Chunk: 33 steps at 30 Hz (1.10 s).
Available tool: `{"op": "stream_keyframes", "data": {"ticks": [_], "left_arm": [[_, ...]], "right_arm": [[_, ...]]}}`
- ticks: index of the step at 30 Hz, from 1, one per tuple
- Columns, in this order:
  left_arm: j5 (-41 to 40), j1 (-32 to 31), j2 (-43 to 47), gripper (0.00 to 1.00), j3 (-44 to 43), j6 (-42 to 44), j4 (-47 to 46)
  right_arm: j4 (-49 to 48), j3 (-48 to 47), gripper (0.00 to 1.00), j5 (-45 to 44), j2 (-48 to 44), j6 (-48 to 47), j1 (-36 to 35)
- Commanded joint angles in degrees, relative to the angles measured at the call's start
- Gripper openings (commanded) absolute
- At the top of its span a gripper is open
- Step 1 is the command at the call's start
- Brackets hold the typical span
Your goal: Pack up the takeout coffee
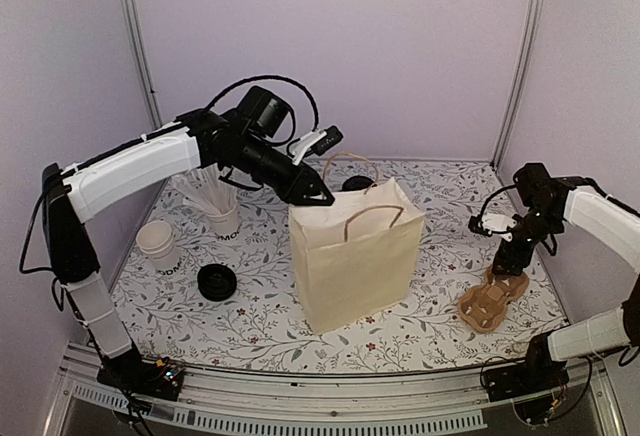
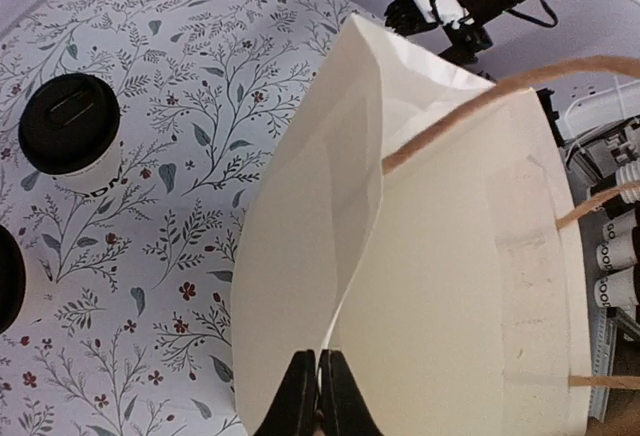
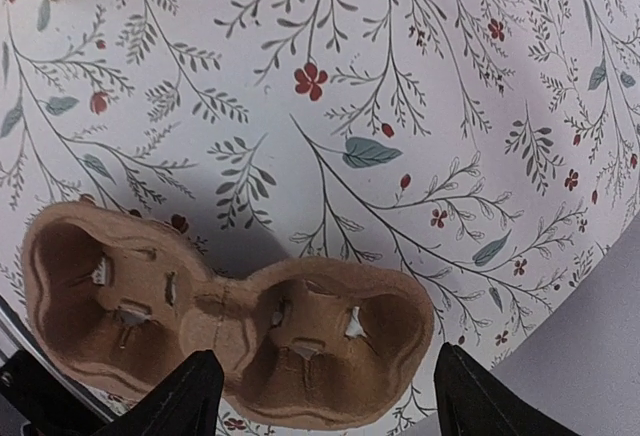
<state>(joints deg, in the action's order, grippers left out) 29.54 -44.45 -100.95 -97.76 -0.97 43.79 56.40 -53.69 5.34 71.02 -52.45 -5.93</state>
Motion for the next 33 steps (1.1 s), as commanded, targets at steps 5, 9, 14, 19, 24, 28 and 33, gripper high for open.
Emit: {"op": "stream_keyframes", "data": {"ticks": [5,9,14,19,24,28,33], "left_arm": [[-0.01,0.94,0.59,0.42,0.97,1.11,-0.78],[-3.18,1.03,4.89,0.5,4.43,1.11,-3.66],[-4.18,1.2,7.78,0.52,6.21,1.12,-4.68],[-4.86,1.46,9.78,0.52,6.87,-0.08,-5.0],[-5.88,1.89,11.48,0.53,8.37,-0.2,-5.29],[-6.21,2.24,12.79,0.53,9.56,-0.75,-5.29],[-7.8,2.38,14.56,0.53,10.65,-1.69,-5.32]], "right_arm": [[-10.85,3.71,0.77,-16.65,6.6,-7.29,0.13],[-13.14,4.86,0.79,-19.85,8.13,-7.18,0.2],[-18.47,4.45,0.79,-23.67,12.72,-6.75,0.15],[-21.26,-4.77,0.8,-20.99,21.12,-2.75,0.17],[-20.73,-18.84,0.8,-16.19,32.37,3.51,-1.38],[-19.95,-24.43,0.8,-14.83,37.65,6.48,-3.38],[-19.54,-24.83,0.8,-13.83,36.2,7.96,-3.64]]}}
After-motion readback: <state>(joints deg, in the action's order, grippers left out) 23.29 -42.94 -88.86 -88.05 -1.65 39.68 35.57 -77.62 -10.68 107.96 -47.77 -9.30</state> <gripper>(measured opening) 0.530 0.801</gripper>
